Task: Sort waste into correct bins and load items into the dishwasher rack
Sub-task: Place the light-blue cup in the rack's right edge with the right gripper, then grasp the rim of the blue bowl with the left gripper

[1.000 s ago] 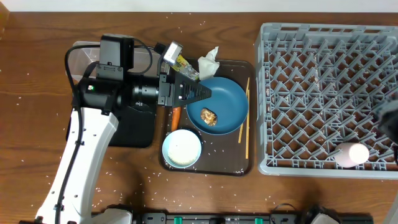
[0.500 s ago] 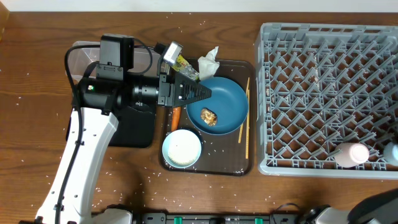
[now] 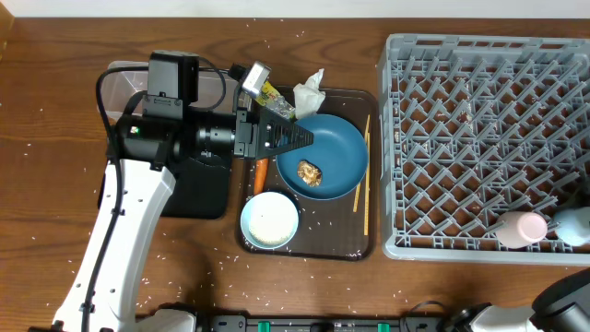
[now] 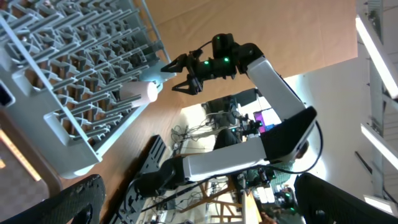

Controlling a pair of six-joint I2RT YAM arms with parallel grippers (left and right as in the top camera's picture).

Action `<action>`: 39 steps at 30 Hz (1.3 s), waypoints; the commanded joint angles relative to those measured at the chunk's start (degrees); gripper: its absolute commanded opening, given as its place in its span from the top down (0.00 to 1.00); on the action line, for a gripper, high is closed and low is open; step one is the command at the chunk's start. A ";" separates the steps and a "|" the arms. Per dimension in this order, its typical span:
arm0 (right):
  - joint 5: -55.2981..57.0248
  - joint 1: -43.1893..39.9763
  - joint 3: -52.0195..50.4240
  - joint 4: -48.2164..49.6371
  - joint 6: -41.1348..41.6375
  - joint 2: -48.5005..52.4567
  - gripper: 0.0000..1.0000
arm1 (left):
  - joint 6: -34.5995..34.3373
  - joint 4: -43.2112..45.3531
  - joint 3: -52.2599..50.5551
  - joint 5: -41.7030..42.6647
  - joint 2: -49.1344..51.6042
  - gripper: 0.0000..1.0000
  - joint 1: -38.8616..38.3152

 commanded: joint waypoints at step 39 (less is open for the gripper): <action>-21.62 26.97 1.46 1.88 -15.26 -29.75 0.16 | 3.76 6.54 -2.89 -74.90 28.81 0.49 -14.40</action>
